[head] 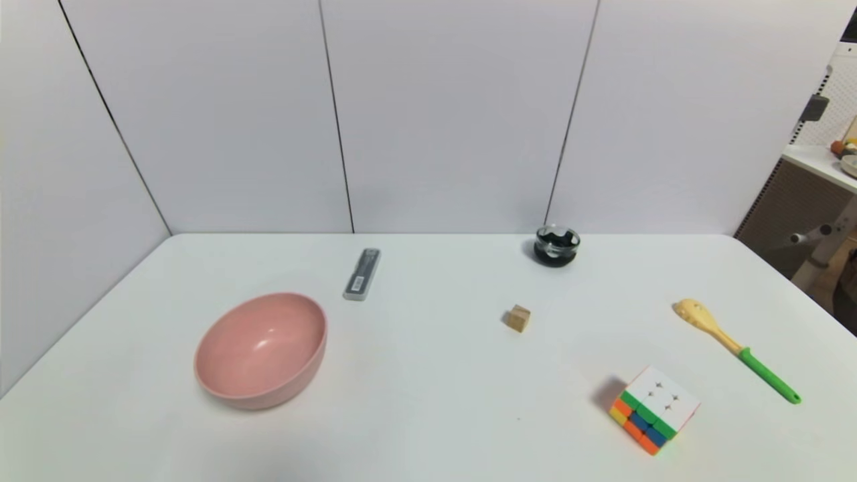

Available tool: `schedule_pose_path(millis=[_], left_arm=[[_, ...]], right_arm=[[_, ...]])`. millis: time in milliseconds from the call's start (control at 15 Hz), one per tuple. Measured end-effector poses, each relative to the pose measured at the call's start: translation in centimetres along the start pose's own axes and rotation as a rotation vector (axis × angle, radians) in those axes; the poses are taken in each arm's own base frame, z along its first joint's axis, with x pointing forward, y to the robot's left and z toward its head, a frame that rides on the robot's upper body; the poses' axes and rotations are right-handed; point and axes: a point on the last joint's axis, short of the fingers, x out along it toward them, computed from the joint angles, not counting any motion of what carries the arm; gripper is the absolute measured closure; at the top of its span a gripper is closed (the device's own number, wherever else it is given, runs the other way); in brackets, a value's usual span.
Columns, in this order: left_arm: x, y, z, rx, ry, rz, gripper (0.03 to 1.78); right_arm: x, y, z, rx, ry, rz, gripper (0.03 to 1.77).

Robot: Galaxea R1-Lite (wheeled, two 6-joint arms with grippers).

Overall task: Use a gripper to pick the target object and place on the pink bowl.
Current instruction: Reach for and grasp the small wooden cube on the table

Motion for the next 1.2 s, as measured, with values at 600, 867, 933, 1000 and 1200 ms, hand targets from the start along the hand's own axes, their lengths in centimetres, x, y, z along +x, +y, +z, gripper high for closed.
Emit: schedule_pose_path(millis=[600,867,933,1000,1200], left_arm=[[0.0,0.0,0.0,0.0,0.0,0.0,0.12],[0.0,0.01,0.0,-0.018,0.0,0.003,0.12],[0.0,0.01,0.01,-0.027,-0.001,0.004,0.12],[0.0,0.01,0.01,-0.026,-0.001,0.005,0.12],[-0.03,0.02,0.8,0.025,-0.005,0.0,0.12]], right_arm=[[0.0,0.0,0.0,0.001,0.0,0.0,0.1],[0.0,0.0,0.0,0.001,0.0,0.0,0.1],[0.0,0.0,0.0,0.0,0.0,0.0,0.1],[0.0,0.0,0.0,0.0,0.0,0.0,0.1],[0.0,0.0,0.0,0.001,0.0,0.0,0.1]])
